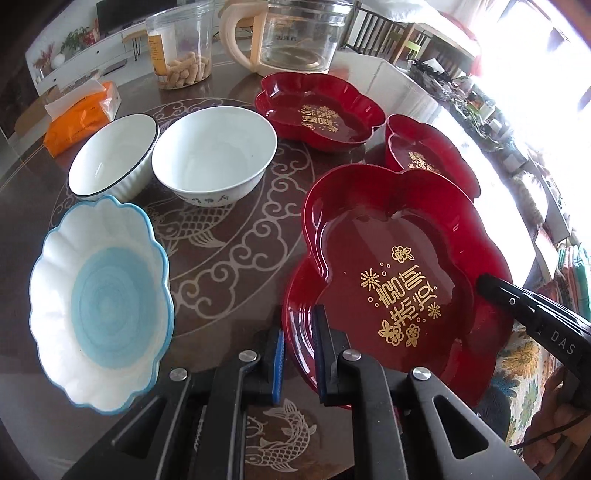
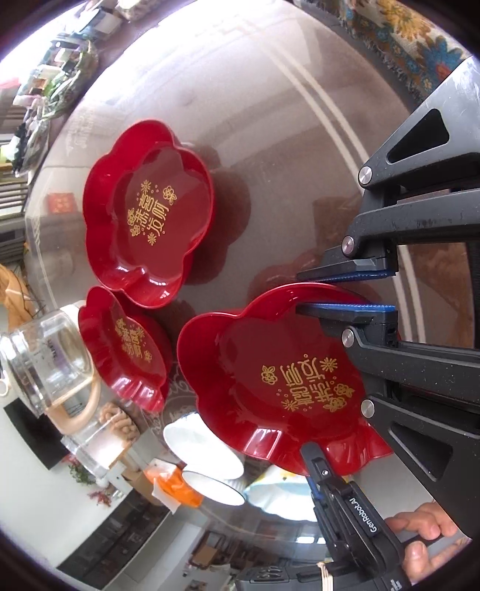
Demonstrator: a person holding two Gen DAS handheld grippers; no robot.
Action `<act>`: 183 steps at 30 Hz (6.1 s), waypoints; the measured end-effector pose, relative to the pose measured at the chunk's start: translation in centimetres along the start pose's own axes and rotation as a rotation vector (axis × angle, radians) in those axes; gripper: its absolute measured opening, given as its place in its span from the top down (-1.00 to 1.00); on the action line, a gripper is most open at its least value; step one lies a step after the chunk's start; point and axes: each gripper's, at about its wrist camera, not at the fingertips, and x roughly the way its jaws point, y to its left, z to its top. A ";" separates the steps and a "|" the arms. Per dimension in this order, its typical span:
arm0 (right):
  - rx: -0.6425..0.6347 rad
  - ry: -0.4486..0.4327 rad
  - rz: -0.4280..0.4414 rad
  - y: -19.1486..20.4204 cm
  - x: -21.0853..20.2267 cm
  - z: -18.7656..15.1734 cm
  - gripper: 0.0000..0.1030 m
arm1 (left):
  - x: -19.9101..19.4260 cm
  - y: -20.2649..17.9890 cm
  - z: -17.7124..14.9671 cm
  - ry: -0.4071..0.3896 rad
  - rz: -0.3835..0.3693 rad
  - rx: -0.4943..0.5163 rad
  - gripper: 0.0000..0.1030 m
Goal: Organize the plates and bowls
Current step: 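Close the right gripper on the red plate rim and lift it, then lower the red plate onto the table and open the right gripper, then move the right gripper to the second red flower-shaped plate, then close the right gripper on the second red plate's rim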
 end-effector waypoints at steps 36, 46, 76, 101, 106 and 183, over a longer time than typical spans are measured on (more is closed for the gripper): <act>0.198 -0.100 -0.139 -5.6 -0.3 -5.6 -0.05 | 2.5 -2.6 -3.2 -0.098 0.046 0.031 -0.29; 0.136 -0.404 -0.299 -0.7 -9.9 -8.6 -0.36 | -6.4 -0.1 -6.9 -0.360 0.234 0.010 -0.65; -0.174 -0.624 -0.411 8.9 -14.2 -14.3 -0.51 | -9.8 1.1 -12.0 -0.410 0.095 0.108 -0.77; -0.054 -0.113 0.235 7.8 -11.6 -4.0 -0.51 | -9.9 5.3 -0.7 -0.240 -0.026 0.054 -0.77; -0.117 -0.167 0.242 10.2 -12.3 0.1 -0.51 | -9.6 5.6 2.3 -0.254 -0.005 0.050 -0.77; -0.035 -0.003 -0.049 1.8 7.2 19.5 0.80 | 4.4 2.2 19.0 -0.085 0.104 0.033 0.70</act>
